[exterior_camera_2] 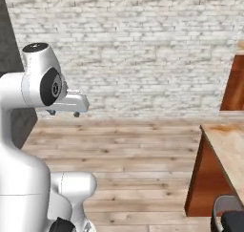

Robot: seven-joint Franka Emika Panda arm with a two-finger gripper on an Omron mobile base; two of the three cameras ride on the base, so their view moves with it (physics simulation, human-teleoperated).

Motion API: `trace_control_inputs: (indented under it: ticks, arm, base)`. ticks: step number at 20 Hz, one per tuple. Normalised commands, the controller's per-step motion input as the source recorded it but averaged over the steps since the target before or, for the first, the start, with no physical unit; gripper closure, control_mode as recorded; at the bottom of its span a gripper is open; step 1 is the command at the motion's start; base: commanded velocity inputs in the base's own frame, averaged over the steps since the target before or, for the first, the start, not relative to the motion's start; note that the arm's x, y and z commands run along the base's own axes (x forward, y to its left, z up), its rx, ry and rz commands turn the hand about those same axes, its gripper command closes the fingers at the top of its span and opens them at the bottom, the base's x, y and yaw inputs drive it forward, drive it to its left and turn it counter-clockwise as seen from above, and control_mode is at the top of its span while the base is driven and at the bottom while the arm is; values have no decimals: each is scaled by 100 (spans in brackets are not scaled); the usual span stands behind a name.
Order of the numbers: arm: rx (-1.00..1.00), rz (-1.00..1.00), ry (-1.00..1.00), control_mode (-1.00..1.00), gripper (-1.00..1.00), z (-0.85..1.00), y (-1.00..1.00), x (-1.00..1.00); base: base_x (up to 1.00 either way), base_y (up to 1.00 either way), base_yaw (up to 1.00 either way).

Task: There is a bowl on the dining counter. Grab a lemon wedge from the fridge and place it in the bowl. Then get the liquor bottle and glass cup from the cabinet and place them next to the bowl.

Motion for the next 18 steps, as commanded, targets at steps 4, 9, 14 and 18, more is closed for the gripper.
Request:
trace_control_inputs:
  ticks: [4,9,14,18]
  arm:
    - [0,0,0,100,-100,0,0,0]
    - [0,0,0,100,-100,0,0,0]
    - [0,0,0,100,-100,0,0,0]
    - [0,0,0,100,-100,0,0,0]
  base:
    - [100,20,8]
    - [100,15,-6]
    - [100,26,-40]
    - [100,23,-58]
